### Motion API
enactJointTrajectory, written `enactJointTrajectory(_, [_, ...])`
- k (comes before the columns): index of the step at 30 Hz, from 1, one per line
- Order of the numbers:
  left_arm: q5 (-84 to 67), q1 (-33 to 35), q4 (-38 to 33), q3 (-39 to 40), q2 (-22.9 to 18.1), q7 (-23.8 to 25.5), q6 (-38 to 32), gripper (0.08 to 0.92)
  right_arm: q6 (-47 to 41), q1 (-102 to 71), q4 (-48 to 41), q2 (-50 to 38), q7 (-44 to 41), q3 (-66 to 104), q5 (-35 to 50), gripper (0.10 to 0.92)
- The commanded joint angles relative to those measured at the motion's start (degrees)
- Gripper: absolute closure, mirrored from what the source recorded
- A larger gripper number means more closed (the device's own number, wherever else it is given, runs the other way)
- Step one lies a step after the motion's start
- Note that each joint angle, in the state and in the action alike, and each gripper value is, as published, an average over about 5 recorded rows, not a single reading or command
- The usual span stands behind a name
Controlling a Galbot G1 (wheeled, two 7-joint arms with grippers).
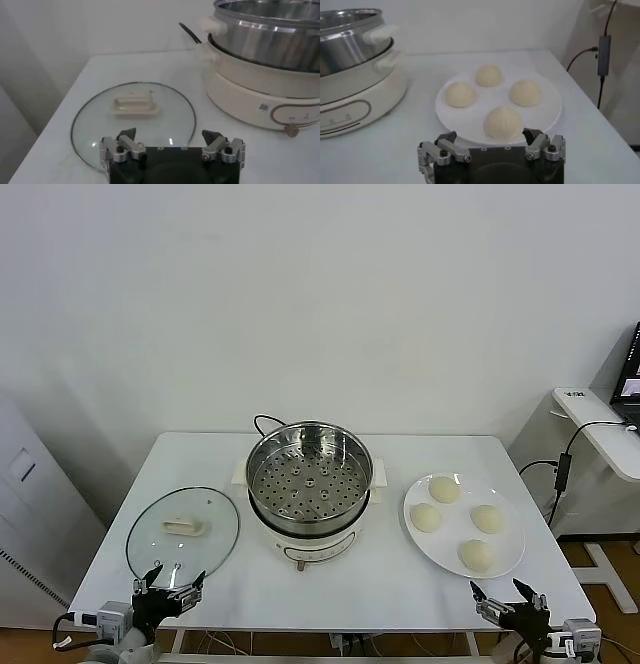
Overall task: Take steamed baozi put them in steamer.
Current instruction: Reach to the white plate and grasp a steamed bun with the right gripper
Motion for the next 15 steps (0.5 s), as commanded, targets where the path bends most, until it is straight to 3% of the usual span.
enactJointTrajectory(1, [-0.2,0.0,-0.2,-0.2,0.1,0.1,0.0,0.177,1.8,5.0,-0.8,-2.2,-5.1,0.7,-16.0,0.203])
enactJointTrajectory(9, [-0.6,-0.3,-0.3,-0.3,0.2,0.0,0.3,0.177,8.0,16.7,-7.3,-7.6,-7.9,-3.3,-42.5,0.203])
enactJointTrajectory(15, [-0.4,-0.7,-0.2,-0.3,0.1,-0.2,0.7,0.177,9.7,29.8,-17.0,-11.0,-15.0,-9.4,-53.9,0.203])
